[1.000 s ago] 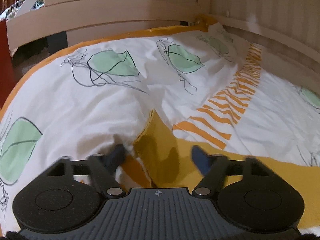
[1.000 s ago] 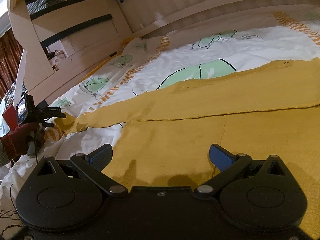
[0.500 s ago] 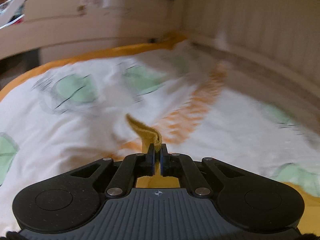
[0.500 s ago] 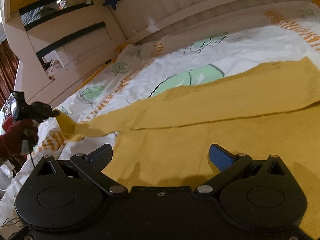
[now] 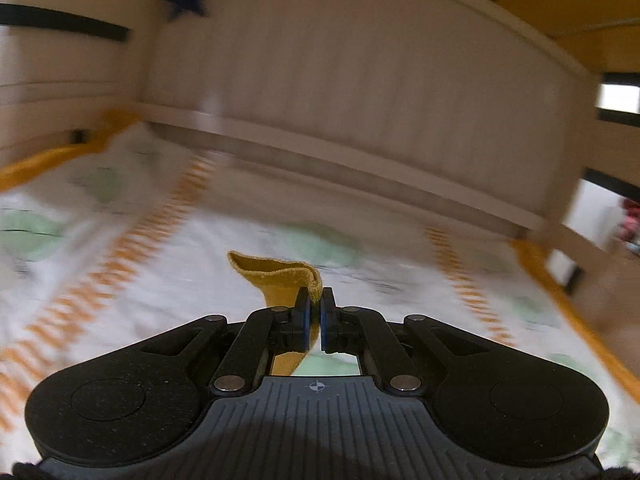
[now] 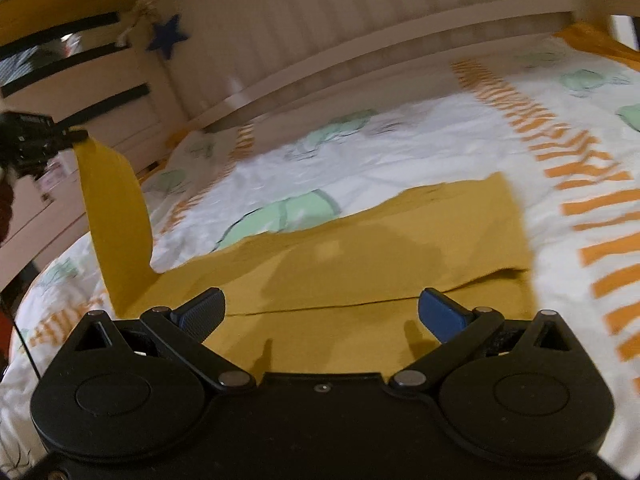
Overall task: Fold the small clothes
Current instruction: 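Grasp the other sleeve cuff with the left gripper and lift it, then fold the held sleeve over the sweater body and open the left gripper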
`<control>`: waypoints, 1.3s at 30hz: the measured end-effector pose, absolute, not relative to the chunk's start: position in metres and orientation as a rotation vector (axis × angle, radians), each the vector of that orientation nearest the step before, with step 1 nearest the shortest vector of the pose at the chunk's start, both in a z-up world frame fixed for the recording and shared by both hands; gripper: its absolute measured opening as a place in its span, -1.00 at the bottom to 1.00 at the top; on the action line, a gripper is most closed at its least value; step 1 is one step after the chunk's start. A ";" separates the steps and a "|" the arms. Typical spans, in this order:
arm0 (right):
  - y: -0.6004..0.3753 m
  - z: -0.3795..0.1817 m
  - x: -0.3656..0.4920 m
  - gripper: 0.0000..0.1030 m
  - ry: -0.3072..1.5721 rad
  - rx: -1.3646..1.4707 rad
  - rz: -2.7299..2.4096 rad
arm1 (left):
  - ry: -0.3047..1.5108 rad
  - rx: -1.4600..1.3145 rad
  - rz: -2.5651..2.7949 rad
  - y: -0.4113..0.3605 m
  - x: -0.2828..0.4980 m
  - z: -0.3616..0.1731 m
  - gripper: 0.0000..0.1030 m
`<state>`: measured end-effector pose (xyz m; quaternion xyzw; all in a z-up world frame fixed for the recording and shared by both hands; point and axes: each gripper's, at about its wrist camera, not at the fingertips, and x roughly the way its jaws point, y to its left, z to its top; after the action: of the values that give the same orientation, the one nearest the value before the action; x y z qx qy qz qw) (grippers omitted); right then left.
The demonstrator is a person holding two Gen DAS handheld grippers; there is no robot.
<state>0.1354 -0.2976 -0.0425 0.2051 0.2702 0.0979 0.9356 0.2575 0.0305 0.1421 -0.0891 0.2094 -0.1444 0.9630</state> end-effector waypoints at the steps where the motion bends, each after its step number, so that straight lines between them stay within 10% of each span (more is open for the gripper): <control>1: -0.303 -0.043 0.135 0.99 0.554 0.425 0.187 | 0.426 -0.180 -0.324 0.015 0.258 0.141 -0.92; 18: -0.351 -0.046 0.137 0.99 0.577 0.497 0.075 | 0.608 -0.108 -0.618 -0.173 0.257 0.039 -0.89; 22: -0.352 -0.049 0.137 0.99 0.585 0.494 0.070 | 0.646 -0.106 -0.655 -0.173 0.255 0.037 -0.21; 39: -0.346 -0.057 0.137 0.99 0.572 0.467 0.093 | 0.631 0.071 -0.376 -0.065 0.225 0.011 -0.09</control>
<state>0.1369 -0.3455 -0.0568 0.2284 0.2795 0.0455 0.9315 0.2252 -0.0652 0.0111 0.0347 0.3082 -0.1838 0.9328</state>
